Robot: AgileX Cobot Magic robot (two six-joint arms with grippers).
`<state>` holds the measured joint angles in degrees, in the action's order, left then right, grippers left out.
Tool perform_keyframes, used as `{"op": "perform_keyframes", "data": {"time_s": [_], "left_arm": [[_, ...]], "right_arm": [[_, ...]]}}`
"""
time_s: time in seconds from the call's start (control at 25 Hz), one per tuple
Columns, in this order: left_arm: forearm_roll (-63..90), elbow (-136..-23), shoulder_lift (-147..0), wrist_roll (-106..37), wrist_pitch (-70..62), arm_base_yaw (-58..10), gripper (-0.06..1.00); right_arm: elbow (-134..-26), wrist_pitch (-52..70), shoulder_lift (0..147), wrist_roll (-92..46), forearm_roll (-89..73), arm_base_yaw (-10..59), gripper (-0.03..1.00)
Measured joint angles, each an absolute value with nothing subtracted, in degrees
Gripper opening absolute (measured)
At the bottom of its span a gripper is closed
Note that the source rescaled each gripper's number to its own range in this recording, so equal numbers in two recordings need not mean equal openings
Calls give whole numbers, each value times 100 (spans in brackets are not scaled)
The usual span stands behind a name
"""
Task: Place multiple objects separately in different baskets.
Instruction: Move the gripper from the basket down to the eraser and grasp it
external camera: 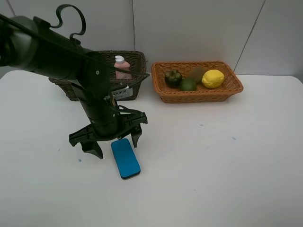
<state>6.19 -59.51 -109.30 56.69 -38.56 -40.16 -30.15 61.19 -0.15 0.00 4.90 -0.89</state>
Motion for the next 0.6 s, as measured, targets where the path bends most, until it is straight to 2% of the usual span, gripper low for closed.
{"op": "perform_keyframes", "data": {"time_s": [0.6], "left_arm": [[618, -5940, -11320, 5669, -3469, -4182, 100]], "right_arm": [[-3015, 6119, -15, 0, 490, -89, 87]]}}
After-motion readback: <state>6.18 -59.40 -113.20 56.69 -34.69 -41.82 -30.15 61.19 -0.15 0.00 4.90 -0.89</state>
